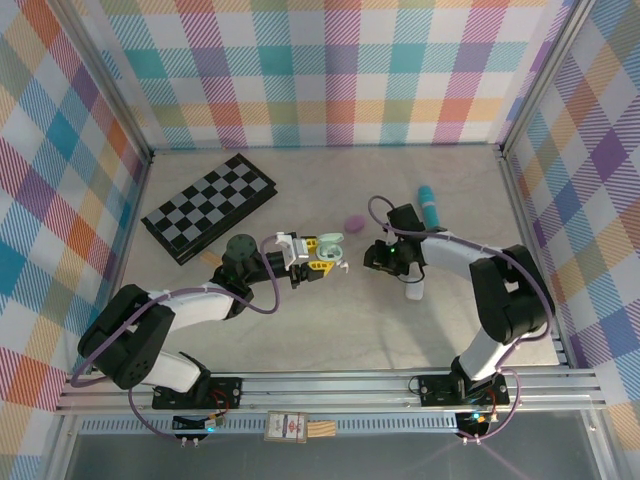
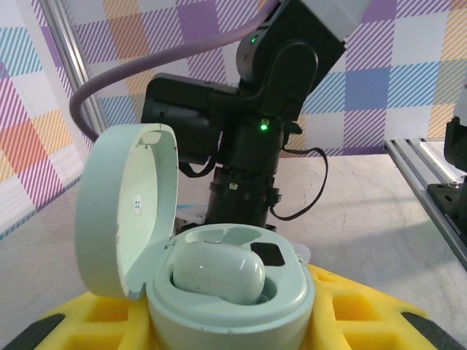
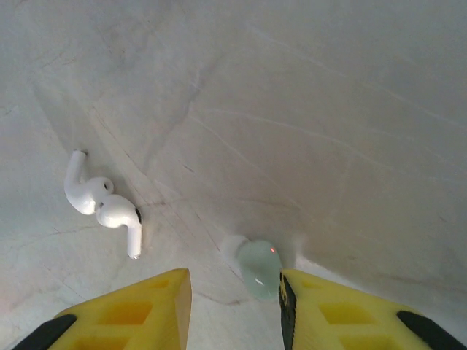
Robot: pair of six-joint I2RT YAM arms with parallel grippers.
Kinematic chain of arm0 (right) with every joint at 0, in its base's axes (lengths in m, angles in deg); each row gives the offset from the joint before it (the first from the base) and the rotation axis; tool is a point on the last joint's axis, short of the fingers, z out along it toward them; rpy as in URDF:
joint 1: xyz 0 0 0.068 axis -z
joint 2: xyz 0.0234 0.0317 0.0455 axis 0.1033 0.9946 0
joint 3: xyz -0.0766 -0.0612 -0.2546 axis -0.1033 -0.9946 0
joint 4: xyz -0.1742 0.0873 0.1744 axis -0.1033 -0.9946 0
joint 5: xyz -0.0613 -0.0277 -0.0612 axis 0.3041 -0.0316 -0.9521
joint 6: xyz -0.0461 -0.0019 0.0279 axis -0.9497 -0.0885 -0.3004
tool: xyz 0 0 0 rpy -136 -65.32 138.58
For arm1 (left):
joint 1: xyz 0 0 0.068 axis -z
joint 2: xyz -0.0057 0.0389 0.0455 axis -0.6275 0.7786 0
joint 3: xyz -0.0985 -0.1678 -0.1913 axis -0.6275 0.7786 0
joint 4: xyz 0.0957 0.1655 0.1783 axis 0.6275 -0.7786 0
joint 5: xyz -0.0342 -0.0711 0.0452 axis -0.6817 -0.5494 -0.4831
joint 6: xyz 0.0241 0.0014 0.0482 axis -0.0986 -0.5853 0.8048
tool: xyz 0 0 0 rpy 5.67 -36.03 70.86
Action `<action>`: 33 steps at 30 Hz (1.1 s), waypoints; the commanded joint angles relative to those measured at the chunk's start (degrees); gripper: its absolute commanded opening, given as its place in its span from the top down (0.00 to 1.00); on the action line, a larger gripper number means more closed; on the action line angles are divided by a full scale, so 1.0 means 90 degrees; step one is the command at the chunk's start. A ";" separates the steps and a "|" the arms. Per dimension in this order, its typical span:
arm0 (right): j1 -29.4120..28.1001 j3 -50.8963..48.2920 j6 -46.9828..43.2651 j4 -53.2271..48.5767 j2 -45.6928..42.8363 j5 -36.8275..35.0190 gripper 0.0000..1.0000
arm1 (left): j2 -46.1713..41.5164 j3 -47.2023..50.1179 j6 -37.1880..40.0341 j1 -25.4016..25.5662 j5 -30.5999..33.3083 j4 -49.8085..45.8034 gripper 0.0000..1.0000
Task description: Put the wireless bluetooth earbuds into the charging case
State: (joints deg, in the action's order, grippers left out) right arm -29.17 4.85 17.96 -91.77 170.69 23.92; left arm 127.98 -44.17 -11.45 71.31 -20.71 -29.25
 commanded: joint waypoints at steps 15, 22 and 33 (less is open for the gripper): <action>-0.0037 -0.0261 -0.0406 -0.0263 -0.2438 0.0652 0.57 | -0.0053 0.0034 0.0516 -0.0050 0.0766 -0.0035 0.67; -0.0936 0.0341 -0.0456 0.0042 -0.3320 0.0948 0.59 | 0.0064 -0.0042 0.0800 -0.0050 0.1010 -0.0191 0.67; -0.1848 0.1367 -0.0468 0.0120 -0.2296 0.0917 0.81 | -0.0021 -0.0043 0.0919 -0.0050 0.1048 -0.0406 0.67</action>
State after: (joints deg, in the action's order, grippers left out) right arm -45.15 15.73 14.77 -90.92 148.20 31.66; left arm 128.68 -44.17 -5.09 71.31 -11.33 -32.84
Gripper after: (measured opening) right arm 0.190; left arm 0.364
